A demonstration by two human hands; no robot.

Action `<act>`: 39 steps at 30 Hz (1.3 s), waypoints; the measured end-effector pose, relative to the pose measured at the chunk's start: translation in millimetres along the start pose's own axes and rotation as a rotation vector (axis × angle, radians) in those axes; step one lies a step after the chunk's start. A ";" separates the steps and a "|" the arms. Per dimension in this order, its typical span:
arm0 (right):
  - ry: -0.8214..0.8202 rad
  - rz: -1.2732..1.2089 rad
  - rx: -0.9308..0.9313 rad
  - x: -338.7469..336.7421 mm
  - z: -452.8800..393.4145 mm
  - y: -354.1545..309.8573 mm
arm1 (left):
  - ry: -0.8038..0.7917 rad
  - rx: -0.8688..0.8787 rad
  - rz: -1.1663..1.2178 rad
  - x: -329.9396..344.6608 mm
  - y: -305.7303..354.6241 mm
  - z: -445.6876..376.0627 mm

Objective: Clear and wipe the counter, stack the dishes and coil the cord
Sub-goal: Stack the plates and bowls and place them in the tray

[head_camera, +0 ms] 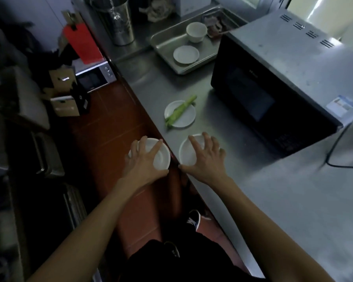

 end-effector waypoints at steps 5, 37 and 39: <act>-0.018 0.023 -0.039 -10.3 -36.0 -16.4 | 0.000 -0.048 0.030 -16.1 -17.9 -22.3; 0.029 -0.050 0.227 -66.3 -277.2 -137.9 | -0.017 0.215 0.048 -145.2 -175.7 -283.0; 0.043 -0.101 0.240 -70.2 -291.4 -130.6 | -0.022 0.241 0.024 -150.4 -167.5 -302.7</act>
Point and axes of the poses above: each hand's wrist, its own z-axis away from the middle knuckle, its own x-axis out of the palm, y = z × x, the point moved 10 cm from there along -z, towards the middle knuckle, and after that the axes turned 9 degrees about -y, right-handed, at the moved point
